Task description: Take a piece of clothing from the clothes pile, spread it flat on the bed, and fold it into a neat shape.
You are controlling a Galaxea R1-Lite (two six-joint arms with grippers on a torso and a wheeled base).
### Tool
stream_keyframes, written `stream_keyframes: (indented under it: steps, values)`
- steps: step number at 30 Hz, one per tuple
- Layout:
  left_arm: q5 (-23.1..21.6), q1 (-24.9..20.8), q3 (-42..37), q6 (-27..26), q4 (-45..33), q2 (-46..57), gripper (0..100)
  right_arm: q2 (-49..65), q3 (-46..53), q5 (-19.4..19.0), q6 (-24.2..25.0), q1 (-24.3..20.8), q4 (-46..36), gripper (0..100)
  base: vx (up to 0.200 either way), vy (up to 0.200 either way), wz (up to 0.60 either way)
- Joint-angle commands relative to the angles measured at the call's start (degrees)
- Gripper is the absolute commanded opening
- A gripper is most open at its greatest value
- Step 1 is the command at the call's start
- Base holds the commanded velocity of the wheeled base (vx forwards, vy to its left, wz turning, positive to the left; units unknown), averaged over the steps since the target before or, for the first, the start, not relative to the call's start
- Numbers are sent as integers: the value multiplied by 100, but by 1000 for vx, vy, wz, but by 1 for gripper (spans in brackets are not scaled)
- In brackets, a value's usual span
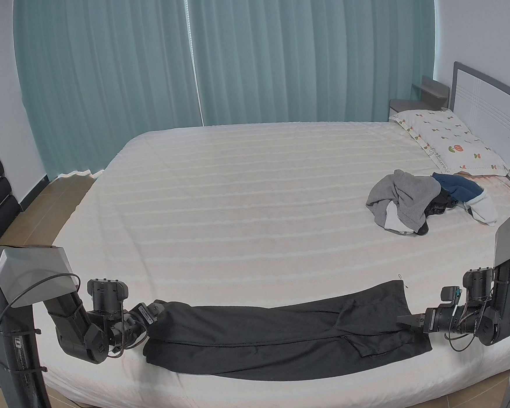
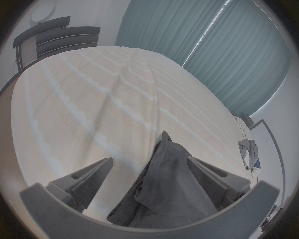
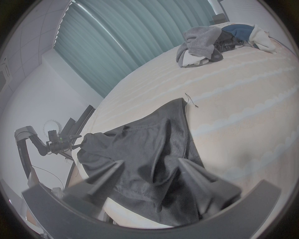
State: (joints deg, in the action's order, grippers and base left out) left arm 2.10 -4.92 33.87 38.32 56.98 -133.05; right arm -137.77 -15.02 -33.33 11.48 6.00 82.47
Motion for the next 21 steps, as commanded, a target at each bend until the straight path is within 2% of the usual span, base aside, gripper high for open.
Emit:
stream_keyframes:
  steps: [1, 7, 13, 14, 18, 21]
  values:
    - [10, -132, -38, 18, -55, 42, 100, 118, -54, 11, 170, 42, 32, 100, 0, 0, 0]
    - [98, -351, -29, 44, -328, 60, 100, 171, -168, 19, 522, 51, 24, 100, 0, 0, 0]
    - [186, -378, -12, 53, -354, 33, 100, 154, -186, 19, 530, 51, 24, 100, 0, 0, 0]
    - [195, -378, -12, 53, -354, 33, 0, 154, -186, 19, 522, 51, 24, 100, 0, 0, 0]
    - [221, -386, -20, 53, -354, 60, 0, 171, -194, 19, 530, 68, 24, 100, 0, 0, 0]
    - [406, -378, -3, 44, -354, 86, 0, 189, -194, 28, 530, 103, 24, 100, 0, 0, 0]
